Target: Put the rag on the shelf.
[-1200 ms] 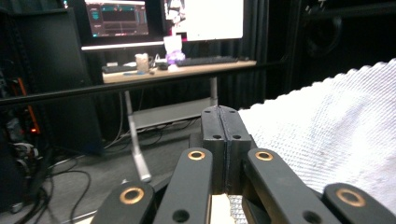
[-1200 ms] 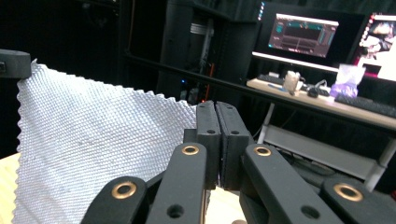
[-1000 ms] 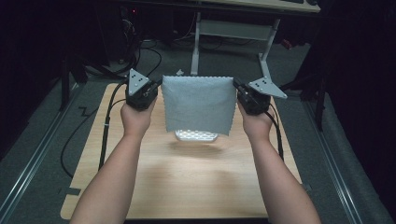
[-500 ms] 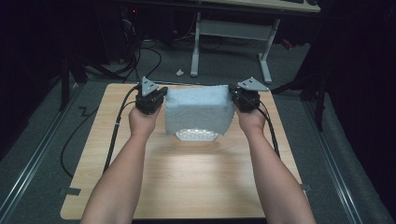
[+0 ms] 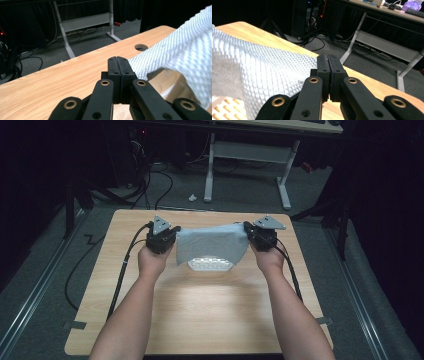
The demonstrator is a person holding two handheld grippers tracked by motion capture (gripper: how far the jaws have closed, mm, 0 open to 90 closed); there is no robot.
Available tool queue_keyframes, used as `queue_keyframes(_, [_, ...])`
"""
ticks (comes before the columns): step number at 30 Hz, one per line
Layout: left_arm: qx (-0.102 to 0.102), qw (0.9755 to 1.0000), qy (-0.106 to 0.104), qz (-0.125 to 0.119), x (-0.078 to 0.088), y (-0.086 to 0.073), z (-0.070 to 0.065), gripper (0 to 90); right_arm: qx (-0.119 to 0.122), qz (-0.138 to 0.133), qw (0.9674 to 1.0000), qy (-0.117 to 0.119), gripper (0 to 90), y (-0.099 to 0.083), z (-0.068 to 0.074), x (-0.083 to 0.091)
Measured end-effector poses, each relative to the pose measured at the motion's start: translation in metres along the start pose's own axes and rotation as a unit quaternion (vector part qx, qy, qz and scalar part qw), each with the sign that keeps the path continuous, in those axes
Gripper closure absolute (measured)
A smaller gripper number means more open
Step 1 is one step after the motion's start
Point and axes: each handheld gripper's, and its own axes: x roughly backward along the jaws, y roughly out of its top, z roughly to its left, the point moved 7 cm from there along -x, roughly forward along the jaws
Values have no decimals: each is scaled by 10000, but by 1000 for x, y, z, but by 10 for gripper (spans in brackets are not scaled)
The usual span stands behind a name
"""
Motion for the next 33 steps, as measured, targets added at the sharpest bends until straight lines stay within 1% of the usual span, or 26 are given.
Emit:
queue_keyframes(2, [51,10000,-41,-5,1,-3,-1,900,-84,7,10000,22,898,-5,0,0])
queue_keyframes(4, [37,10000,-43,9,1,-7,-2,900,-90,18,10000,31,898,-9,1,0])
queue_keyframes(6, [83,9999,-57,19,1,-10,-3,900,-125,32,9999,33,899,-13,3,0])
queue_keyframes(10, [192,9998,-88,-37,3,-16,-4,900,-131,56,9999,48,899,-15,5,0])
queue_keyframes(15, [173,9998,-97,30,3,-21,-5,900,-129,79,9999,85,898,-19,7,-1])
queue_keyframes(17, [206,9997,-122,37,2,-23,-5,900,-166,88,9998,97,898,-22,8,-1])
queue_keyframes(19, [247,9996,-146,45,2,-26,-6,900,-239,121,9996,111,898,-30,9,-2])
queue_keyframes(20, [260,9995,-161,68,1,-28,-6,900,-239,121,9996,111,898,-30,9,-2])
queue_keyframes(21, [266,9995,-171,87,1,-30,-7,900,-280,179,9994,108,898,-35,9,-3])
queue_keyframes(23, [278,9994,-179,126,0,-34,-8,900,-262,198,9994,126,898,-37,9,-4])
queue_keyframes(24, [282,9993,-195,158,-1,-36,-9,900,-290,207,9993,120,898,-39,10,-4])
queue_keyframes(27, [317,9991,-230,167,-1,-41,-11,900,-277,237,9992,131,898,-43,11,-5])
queue_keyframes(29, [350,9989,-254,186,-2,-44,-11,900,-323,220,9992,131,897,-46,11,-5])
queue_keyframes(30, [354,9988,-270,210,-3,-46,-11,900,-369,261,9988,163,897,-51,11,-6])
queue_keyframes(31, [355,9988,-273,219,-3,-47,-12,900,-369,261,9988,163,897,-51,11,-6])
queue_keyframes(33, [350,9987,-293,247,-4,-49,-13,900,-355,340,9987,150,896,-58,12,-7])
